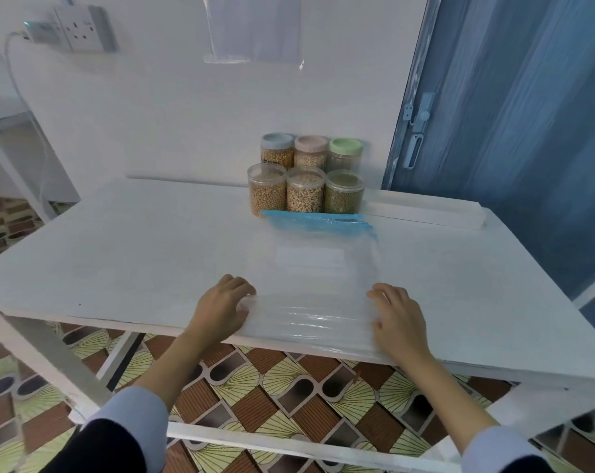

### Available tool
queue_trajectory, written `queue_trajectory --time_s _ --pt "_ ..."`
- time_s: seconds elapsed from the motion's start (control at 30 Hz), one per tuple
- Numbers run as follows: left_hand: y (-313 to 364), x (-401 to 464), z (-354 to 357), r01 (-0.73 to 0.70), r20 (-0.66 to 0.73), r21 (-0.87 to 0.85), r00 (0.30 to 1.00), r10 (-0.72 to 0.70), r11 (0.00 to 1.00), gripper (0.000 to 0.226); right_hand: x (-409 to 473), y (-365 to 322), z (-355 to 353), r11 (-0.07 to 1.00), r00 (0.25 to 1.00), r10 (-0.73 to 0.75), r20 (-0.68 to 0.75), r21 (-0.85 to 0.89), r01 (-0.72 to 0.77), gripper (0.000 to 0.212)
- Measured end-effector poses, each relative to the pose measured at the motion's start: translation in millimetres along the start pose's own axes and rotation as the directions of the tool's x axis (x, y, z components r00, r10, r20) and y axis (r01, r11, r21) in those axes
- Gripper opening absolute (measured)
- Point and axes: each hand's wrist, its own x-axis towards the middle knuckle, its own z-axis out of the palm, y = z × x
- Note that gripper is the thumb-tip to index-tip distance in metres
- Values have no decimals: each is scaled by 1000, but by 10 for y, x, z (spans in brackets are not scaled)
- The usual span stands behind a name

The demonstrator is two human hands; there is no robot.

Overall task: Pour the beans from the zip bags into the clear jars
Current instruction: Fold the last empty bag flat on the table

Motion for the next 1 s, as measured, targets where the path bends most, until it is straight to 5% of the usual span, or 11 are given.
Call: queue_trajectory --time_s 0.2,0.5,0.6,0.7,0.83,1.0 --pt "53 -47 73 -76 -5 -38 997 76 996 39 33 -97 -16 991 998 37 53 124 -43 38" --pt "-2 -276 67 -193 -172 -18 967 187 981 35 -98 -139 -51 980 955 -150 -256 92 179 23" --pt "-74 -369 153 -248 -103 41 962 251 968 32 -182 -105 38 979 971 -178 -157 67 191 22" --pt "-103 -441 194 -235 -52 114 969 242 965 53 -220 -40 61 979 984 -168 -65 104 174 23" --pt "107 -374 213 -324 25 233 945 327 917 66 -227 -65 75 952 958 -288 8 109 286 50" --pt "186 -288 370 -389 104 325 921 376 862 50 -207 -145 191 929 927 -370 58 4 371 44"
